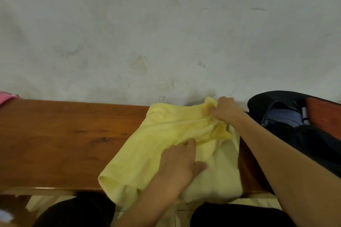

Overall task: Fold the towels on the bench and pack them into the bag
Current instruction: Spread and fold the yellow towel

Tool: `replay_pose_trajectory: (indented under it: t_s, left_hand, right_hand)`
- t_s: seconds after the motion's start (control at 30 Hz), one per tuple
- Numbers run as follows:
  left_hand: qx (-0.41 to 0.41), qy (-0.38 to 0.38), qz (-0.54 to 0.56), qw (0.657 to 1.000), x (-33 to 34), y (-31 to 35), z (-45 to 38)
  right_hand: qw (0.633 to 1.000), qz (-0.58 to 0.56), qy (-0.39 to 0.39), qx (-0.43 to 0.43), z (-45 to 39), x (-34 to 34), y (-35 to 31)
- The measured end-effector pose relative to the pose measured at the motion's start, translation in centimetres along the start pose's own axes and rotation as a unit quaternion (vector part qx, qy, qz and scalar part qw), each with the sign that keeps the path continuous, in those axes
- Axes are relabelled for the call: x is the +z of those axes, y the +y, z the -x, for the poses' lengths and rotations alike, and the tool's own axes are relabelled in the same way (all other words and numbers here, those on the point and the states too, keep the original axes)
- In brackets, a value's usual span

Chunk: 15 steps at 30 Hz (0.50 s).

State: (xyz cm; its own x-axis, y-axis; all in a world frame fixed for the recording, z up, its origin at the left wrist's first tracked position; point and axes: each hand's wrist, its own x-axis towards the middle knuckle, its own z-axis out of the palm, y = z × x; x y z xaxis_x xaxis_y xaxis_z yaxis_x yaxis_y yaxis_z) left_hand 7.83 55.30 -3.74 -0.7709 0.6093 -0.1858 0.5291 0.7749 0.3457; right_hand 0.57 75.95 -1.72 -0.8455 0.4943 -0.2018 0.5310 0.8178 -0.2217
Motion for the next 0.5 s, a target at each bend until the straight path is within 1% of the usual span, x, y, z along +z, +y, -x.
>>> replay_pose_trajectory:
  t_s: [0.13,0.2,0.27,0.37,0.5]
  left_hand:
    - [-0.058,-0.022,-0.03,0.998,-2.4,-4.5,-0.1]
    - [-0.084,-0.021,-0.036,0.996,-3.2,-6.8,0.3]
    - [-0.109,-0.007,-0.021,0.994,-3.9,-8.8,0.8]
    - [-0.145,0.016,-0.022,0.989,-5.1,-11.3,2.2]
    - [-0.178,0.039,-0.049,0.982,-6.5,-13.9,4.5]
  right_hand:
    - [1.0,0.011,-0.015,0.012,0.4,0.1,-0.1]
    - [0.999,-0.007,-0.037,0.009,1.1,0.3,-0.2]
    - [0.995,-0.089,-0.041,0.011,1.9,0.9,-0.1]
    - [0.974,-0.226,-0.021,-0.009,3.9,2.4,-0.4]
    - [0.964,-0.26,-0.03,-0.043,6.7,3.9,-0.8]
